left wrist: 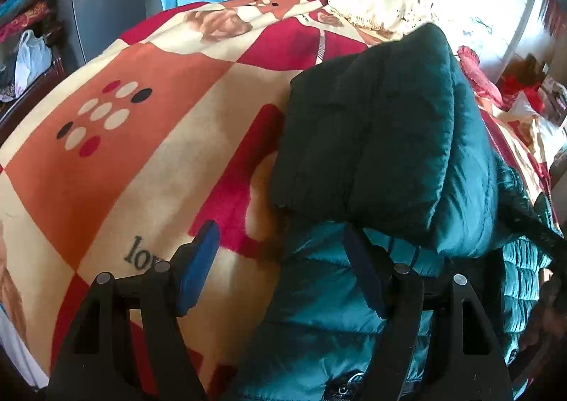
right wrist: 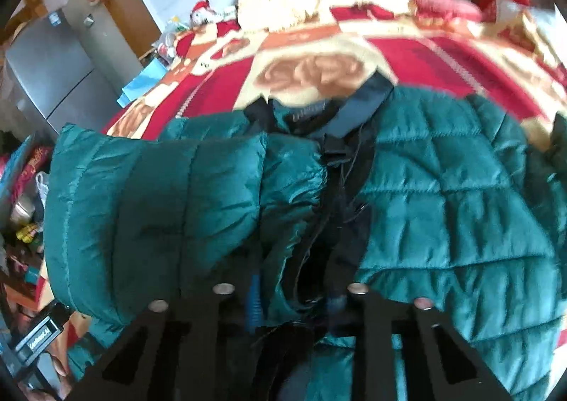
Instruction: Fold large clothes
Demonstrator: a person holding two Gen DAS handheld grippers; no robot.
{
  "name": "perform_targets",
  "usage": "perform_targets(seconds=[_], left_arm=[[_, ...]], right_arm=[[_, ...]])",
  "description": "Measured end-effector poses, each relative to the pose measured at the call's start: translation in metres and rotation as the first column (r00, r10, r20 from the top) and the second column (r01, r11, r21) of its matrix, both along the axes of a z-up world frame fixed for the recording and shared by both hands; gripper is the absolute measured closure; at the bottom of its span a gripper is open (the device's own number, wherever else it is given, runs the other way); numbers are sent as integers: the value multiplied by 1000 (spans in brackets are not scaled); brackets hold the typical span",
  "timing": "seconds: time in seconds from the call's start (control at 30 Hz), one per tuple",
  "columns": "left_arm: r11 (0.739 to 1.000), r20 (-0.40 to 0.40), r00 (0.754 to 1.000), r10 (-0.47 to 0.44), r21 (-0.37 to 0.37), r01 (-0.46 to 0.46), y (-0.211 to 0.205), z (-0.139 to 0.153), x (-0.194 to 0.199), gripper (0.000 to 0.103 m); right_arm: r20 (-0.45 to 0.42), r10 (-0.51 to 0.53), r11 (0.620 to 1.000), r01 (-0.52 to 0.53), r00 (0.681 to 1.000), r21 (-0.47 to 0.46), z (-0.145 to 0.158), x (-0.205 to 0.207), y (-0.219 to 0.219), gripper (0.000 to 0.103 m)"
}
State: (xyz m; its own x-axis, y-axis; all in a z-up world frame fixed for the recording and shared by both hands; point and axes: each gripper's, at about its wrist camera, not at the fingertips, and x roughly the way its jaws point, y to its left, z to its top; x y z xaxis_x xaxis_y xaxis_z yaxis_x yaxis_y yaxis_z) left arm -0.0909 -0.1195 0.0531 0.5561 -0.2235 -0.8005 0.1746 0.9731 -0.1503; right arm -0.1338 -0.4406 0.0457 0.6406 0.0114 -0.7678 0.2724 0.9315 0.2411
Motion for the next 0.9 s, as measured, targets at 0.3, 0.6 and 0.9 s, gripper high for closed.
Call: perform_targets(seconds=[0.3, 0.6, 0.9], left_arm=[[999, 35, 999, 25, -46, -24, 5, 18, -5, 31], [1000, 19, 1000, -1, -3, 1, -9, 11, -6, 31], [999, 84, 996, -34, -3, 34, -32, 33, 5, 31]], right_arm=[[150, -106, 958, 141, 983, -249, 62, -54, -19, 88], [96, -258, 912, 276, 961, -303, 53, -82, -73, 88], [22, -326, 941, 327, 945, -91, 23, -84, -106, 49]])
